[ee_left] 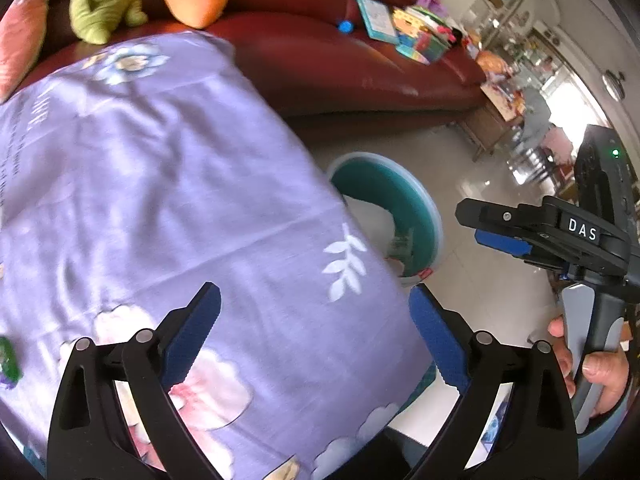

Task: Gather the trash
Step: 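Move both tools back over the remaining wrappers on the table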

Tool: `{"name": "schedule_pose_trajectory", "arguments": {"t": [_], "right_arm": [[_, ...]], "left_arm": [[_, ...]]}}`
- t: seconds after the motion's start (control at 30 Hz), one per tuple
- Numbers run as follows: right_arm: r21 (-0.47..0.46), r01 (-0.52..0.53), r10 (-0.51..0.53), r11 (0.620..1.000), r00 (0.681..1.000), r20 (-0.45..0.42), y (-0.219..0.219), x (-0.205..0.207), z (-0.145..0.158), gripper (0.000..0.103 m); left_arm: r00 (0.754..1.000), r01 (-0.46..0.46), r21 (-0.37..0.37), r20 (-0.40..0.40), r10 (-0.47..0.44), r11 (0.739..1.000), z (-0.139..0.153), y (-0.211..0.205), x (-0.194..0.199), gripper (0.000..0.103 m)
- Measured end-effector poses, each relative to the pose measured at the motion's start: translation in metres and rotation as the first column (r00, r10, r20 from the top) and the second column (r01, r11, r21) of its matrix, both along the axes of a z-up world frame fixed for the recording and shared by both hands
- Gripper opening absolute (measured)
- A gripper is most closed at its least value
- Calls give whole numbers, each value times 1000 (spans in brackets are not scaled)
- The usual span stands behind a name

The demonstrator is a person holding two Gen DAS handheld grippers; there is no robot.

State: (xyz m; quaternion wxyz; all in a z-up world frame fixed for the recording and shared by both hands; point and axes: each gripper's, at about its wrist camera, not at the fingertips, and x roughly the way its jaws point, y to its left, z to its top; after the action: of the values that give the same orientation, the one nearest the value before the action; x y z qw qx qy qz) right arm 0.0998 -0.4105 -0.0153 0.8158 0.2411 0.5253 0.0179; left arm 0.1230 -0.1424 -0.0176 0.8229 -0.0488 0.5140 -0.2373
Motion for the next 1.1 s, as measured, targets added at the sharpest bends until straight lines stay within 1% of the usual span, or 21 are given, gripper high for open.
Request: {"name": "schedule_pose_trajectory", "arguments": {"t": [0.4,0.5,0.6,0.77,0.93,1.0,1.07,1.1], "right_arm": [[-48,-119,119,992,993,8,79,-4,20,78],[-70,-138,139,988,990,11,97,-5,24,78],[-95,-176,179,980,984,16,120,-6,30,78],[-112,-241,243,964,970,1,156,-4,33,78],[-135,-334,333,933,943,-26,201,-5,31,78],[-139,-376,374,916,927,-39,220,-5,29,78],[-137,-430,427,892,903,-54,244,-8,25,78],[-136,-466,461,874,885,-65,258,-10,23,78]], "left_arm": [[992,-123,-34,20,124,992,7,90,-19,96],[987,-159,-63,7,159,985,7,116,-23,99],[978,-205,-82,9,206,975,8,143,-28,99],[961,-271,-85,26,274,959,10,189,-37,99],[937,-342,-55,50,345,938,12,235,-50,99],[919,-386,-28,76,387,922,12,258,-59,99],[904,-417,-17,93,417,909,11,279,-66,99],[895,-437,-11,94,436,899,10,293,-71,99]]}}
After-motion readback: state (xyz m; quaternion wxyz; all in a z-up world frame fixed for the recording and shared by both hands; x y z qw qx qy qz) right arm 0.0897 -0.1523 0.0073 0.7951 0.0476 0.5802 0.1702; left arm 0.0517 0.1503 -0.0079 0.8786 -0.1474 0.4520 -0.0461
